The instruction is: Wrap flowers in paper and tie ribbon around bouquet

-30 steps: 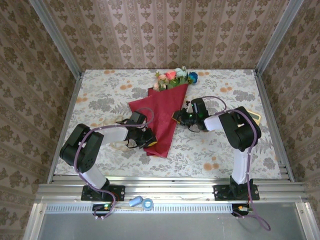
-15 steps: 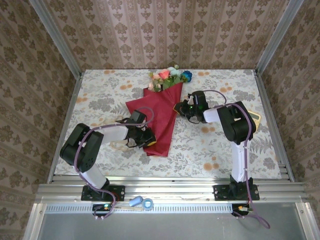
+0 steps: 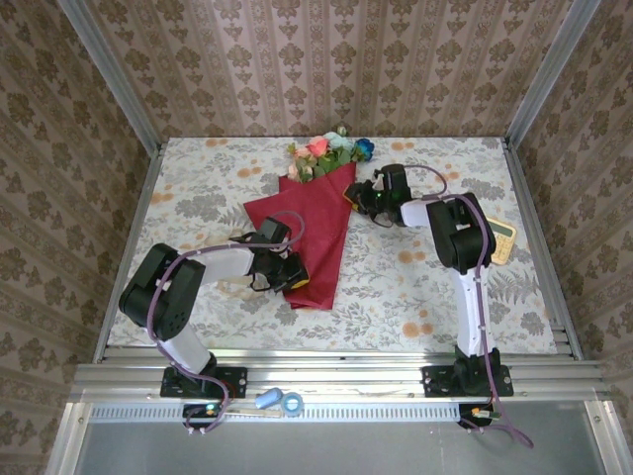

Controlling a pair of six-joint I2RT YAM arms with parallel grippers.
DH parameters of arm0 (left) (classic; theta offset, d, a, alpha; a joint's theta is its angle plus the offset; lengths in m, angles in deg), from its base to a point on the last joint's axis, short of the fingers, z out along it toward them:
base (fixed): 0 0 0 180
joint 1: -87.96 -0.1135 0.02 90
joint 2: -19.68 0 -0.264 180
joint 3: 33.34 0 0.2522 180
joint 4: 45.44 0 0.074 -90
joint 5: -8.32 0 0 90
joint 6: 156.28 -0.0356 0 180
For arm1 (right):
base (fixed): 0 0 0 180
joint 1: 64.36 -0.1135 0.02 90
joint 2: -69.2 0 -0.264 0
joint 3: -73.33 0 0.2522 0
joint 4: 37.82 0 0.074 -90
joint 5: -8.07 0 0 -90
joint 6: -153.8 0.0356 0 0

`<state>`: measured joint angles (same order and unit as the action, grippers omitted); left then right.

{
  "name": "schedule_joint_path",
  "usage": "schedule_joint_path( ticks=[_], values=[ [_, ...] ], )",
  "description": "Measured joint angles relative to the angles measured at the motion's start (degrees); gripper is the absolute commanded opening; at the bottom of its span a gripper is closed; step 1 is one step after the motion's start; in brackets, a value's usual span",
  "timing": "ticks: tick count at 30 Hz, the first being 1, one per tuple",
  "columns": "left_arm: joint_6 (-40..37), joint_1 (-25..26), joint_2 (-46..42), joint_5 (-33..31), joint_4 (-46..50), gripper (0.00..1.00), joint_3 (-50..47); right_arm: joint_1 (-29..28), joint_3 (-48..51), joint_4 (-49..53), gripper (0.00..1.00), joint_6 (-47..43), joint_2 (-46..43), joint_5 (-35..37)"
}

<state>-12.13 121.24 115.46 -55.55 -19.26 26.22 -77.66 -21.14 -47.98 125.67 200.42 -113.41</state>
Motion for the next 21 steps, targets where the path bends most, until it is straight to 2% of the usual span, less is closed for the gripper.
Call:
schedule_joint_path(
  ticks=[2,3,4,5,11,12,13,14,15,18,21],
  values=[
    [0.02,0.00,0.00,0.00,0.00,0.11,0.00,0.55,-3.48,0.28,0.37,-0.11,1.18,0.50],
    [0.02,0.00,0.00,0.00,0.00,0.11,0.00,0.76,-4.87,0.33,0.30,-0.09,1.88,0.74],
    [0.02,0.02,0.00,0.00,0.00,0.11,0.00,1.01,-6.16,0.42,0.13,-0.17,2.64,0.94],
    [0.02,0.04,0.02,0.00,0.00,0.11,0.00,1.22,-7.45,0.66,0.00,0.09,3.54,1.03],
    [0.11,0.13,0.26,0.02,0.09,0.10,0.33,1.70,-10.97,2.73,0.00,1.62,7.67,1.22],
    [0.17,0.17,0.26,0.02,0.15,0.10,0.37,1.81,-11.17,2.95,0.10,1.79,7.78,1.16],
    [0.24,0.24,0.26,0.00,0.15,0.10,0.37,1.81,-11.41,3.45,0.34,2.05,7.78,1.03],
    [0.26,0.28,0.28,-0.02,0.13,0.10,0.37,1.86,-11.78,3.41,0.51,2.47,7.78,0.48],
    [0.28,0.37,0.35,-0.09,0.11,0.10,0.37,1.88,-12.35,3.34,0.59,2.71,7.67,-0.33],
    [0.48,0.39,0.48,0.00,-0.07,0.10,0.39,1.31,-11.72,2.89,0.63,3.04,5.73,-1.73],
    [1.16,0.46,0.57,0.07,-0.28,0.10,0.35,0.35,-4.15,2.60,0.60,3.56,1.09,-3.74]
  ],
)
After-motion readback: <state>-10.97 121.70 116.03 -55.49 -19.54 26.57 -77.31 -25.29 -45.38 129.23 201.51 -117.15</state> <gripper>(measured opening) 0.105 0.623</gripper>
